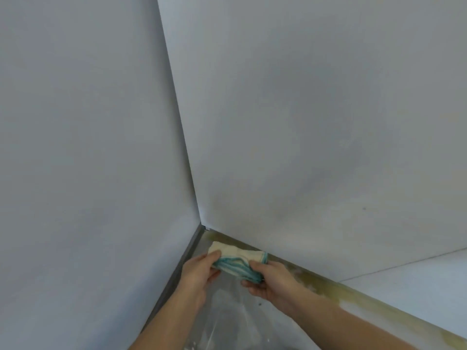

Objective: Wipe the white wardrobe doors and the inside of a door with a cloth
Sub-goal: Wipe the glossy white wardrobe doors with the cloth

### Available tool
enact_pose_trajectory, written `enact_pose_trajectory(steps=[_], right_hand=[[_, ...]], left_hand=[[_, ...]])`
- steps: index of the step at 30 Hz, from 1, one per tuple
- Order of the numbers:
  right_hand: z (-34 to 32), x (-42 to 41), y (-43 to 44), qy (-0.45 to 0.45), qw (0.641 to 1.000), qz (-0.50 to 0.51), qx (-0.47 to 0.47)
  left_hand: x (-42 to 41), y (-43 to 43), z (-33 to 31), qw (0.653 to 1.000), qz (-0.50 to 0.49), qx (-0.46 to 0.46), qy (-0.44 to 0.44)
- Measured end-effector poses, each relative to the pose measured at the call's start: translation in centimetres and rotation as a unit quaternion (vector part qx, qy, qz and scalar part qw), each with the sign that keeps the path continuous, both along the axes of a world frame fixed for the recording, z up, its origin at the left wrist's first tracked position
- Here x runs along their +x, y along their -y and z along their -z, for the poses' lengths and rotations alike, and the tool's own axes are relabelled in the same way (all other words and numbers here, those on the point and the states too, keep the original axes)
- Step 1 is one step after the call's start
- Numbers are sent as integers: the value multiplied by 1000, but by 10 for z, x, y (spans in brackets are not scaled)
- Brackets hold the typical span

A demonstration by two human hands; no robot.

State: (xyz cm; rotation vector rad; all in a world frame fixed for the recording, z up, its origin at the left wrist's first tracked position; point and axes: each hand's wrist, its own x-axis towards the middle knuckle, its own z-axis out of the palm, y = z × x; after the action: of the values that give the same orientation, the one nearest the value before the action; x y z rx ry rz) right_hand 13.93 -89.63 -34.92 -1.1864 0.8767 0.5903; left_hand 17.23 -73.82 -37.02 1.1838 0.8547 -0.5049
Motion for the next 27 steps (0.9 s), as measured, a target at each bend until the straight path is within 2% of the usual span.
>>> enact_pose_trajectory(steps=[6, 11, 20, 27], right_hand=[[63, 25, 8, -49, 998, 25, -29], [76, 37, 6, -60, 992, 112, 14], [55, 31, 3, -27, 985, 167, 33], [1, 22, 8, 12, 982, 180, 61]], left_hand=[[30, 13, 57, 997, 38, 17, -69], [56, 21, 67, 996, 32, 24, -75], [57, 27, 52, 998, -8, 11, -57], [51, 26, 1, 1000, -4, -11, -12]])
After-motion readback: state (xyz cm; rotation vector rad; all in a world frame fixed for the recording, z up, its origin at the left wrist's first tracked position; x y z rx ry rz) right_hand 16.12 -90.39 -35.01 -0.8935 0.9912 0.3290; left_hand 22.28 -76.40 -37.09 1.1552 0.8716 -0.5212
